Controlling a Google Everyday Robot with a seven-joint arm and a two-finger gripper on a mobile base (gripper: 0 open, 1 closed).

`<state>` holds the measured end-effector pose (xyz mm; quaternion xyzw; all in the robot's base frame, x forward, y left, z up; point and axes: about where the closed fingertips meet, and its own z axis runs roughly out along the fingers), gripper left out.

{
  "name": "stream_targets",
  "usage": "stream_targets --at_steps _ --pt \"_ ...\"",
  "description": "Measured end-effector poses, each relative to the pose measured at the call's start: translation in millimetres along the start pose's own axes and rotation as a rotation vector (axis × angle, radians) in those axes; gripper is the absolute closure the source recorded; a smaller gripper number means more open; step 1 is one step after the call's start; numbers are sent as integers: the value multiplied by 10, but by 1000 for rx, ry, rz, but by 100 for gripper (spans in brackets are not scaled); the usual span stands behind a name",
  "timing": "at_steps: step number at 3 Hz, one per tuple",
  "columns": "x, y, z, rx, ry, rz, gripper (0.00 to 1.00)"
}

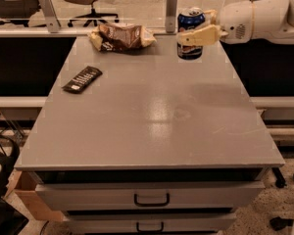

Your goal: Move pepsi can near brown chip bag

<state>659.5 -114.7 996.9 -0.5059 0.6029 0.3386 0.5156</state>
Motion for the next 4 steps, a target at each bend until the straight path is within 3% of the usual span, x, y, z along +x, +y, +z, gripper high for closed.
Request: stream_targets --at_steps 2,4 --pt "143 -788 276 274 -35 46 100" --pt "277 -1306 395 444 -8 38 100"
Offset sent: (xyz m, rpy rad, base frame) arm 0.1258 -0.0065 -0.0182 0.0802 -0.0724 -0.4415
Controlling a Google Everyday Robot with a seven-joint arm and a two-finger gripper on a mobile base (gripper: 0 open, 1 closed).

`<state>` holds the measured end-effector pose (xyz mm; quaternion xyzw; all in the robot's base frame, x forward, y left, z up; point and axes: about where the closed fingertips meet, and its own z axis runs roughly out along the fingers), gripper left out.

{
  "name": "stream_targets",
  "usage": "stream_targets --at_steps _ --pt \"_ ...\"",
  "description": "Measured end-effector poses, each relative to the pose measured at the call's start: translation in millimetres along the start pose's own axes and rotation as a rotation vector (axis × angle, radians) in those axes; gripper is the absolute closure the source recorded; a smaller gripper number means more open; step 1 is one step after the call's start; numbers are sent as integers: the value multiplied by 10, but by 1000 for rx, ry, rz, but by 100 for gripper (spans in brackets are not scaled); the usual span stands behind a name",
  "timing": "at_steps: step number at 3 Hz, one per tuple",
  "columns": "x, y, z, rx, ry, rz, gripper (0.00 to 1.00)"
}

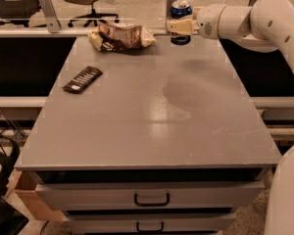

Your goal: Move pepsi can near brown chip bag

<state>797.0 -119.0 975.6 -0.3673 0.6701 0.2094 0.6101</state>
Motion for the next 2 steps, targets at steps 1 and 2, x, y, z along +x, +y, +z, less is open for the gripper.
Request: stream_targets --at_steps 1,2 --pt "23 -223 97 65 12 14 100" --pt "24 -223 98 65 12 14 100"
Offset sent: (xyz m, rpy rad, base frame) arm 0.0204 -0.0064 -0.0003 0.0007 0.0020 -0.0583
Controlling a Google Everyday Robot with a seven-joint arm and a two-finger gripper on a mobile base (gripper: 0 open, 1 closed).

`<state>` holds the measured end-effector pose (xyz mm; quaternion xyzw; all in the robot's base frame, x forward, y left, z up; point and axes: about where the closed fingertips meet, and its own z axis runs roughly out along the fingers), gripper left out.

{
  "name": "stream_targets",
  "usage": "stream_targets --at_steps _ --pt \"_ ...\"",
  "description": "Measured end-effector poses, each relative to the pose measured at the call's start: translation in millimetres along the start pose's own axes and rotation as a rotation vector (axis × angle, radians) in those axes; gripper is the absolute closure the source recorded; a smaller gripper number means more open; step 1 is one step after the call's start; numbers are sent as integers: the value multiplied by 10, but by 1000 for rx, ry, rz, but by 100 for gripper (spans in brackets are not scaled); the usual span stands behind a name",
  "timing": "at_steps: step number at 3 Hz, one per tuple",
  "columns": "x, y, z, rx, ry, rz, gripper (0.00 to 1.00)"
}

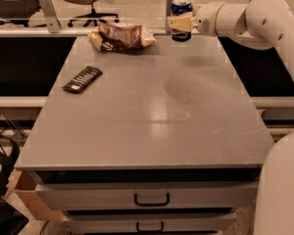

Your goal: Move pepsi can near brown chip bag

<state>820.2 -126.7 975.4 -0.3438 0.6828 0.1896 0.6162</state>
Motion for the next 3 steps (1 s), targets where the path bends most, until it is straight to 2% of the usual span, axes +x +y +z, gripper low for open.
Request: stream_targets --at_steps 1,2,3 --pt "36 -92 89 35 16 2 100" --pt "112 -228 173 99 50 8 100" --pt "219 -355 258 141 65 37 100"
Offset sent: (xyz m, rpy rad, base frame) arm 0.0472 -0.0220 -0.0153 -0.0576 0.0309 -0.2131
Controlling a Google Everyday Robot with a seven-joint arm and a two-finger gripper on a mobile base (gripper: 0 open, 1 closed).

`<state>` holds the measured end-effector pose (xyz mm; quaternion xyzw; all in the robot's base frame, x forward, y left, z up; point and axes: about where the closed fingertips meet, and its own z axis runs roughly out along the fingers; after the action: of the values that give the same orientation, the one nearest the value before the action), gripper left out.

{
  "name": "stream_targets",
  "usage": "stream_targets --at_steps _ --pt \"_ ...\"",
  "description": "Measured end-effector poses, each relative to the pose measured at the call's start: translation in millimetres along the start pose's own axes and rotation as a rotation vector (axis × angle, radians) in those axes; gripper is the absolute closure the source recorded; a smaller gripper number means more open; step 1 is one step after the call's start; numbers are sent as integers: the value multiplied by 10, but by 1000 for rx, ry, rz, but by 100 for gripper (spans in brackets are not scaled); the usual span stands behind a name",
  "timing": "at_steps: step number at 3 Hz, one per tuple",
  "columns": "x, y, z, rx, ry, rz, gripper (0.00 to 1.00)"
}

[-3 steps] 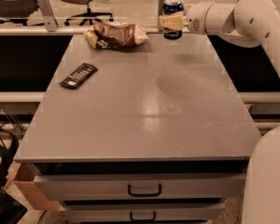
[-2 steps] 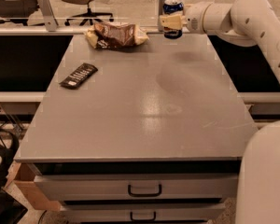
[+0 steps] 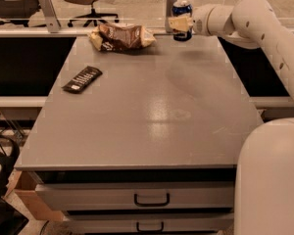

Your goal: Move pepsi can near brown chip bag

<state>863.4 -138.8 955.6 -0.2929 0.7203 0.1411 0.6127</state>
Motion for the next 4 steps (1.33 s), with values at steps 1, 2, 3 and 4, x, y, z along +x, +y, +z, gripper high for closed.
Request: stream_targets --at_steps 1,2,3,4 --pt "139 -76 104 7 -4 60 100" --pt "322 -84 263 -17 -13 130 100" --pt "501 -66 413 -34 8 166 100" --pt "598 -69 495 -24 37 155 81"
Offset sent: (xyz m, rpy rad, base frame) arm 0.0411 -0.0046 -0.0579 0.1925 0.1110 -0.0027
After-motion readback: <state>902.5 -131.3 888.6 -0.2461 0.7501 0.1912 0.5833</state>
